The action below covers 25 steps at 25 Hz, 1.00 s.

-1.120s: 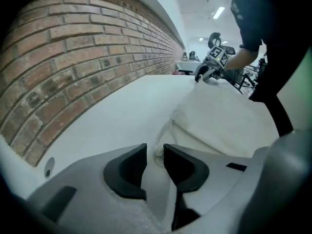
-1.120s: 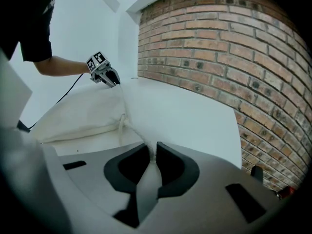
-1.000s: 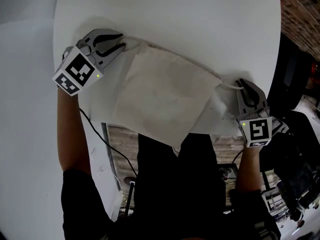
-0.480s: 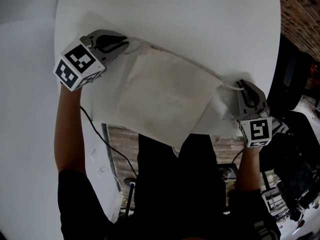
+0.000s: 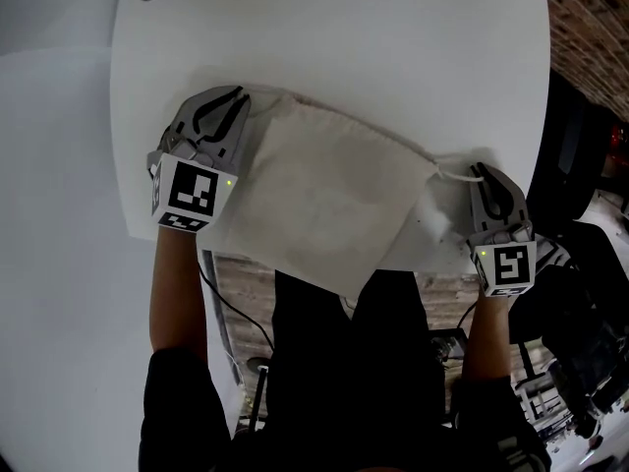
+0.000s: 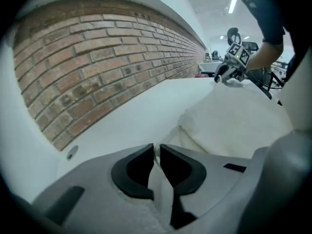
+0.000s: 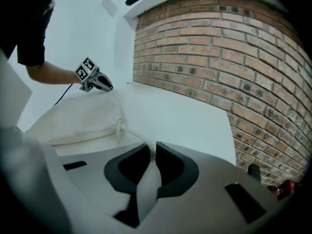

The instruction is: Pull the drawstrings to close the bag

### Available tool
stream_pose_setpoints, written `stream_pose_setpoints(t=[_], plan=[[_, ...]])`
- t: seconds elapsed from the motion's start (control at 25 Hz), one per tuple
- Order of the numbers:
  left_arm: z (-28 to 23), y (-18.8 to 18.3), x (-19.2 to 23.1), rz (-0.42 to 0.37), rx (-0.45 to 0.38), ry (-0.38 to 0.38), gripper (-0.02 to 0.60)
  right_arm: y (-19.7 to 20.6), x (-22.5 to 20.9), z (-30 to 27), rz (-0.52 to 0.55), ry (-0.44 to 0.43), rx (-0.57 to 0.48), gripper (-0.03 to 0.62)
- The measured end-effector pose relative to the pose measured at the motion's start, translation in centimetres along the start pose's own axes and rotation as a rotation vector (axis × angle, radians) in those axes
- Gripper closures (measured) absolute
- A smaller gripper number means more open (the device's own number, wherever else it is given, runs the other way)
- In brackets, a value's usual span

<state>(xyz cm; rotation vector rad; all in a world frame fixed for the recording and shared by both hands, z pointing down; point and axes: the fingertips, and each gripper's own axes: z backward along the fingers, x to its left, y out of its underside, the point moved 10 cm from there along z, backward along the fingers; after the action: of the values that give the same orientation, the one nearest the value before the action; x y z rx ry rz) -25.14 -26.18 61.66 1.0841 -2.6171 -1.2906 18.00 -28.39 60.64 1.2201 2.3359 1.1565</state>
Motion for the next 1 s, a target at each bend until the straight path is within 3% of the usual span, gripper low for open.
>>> stream_pose_setpoints(t=[0.16, 0.44, 0.6, 0.76, 1.0], plan=[[1.0, -0.2, 0.5, 0.047, -0.047, -0.1, 0.532, -0.3, -0.3, 1.2, -0.056, 0.027, -0.112, 0.554], [1.0, 1.5, 0.1, 0.062, 0.069, -0.228, 0.532, -2.8, -0.2, 4.2, -0.087, 0.055, -0.367, 0.554], [1.0, 2.1, 0.6, 0.1, 0.131, -0.313, 0.531, -4.6, 0.2, 6.4, -0.014, 0.101, -0.459, 0.554], [0.9, 2.3, 1.1, 0.204, 0.129, -0.381, 0.53, -5.7, 1.5, 8.2, 0.047, 0.103, -0.53, 0.554], [1.3, 2.9, 3.2, 0.441, 0.075, -0.441, 0.528, -7.0, 3.2, 10.2, 0.138, 0.083, -0.602, 0.554]])
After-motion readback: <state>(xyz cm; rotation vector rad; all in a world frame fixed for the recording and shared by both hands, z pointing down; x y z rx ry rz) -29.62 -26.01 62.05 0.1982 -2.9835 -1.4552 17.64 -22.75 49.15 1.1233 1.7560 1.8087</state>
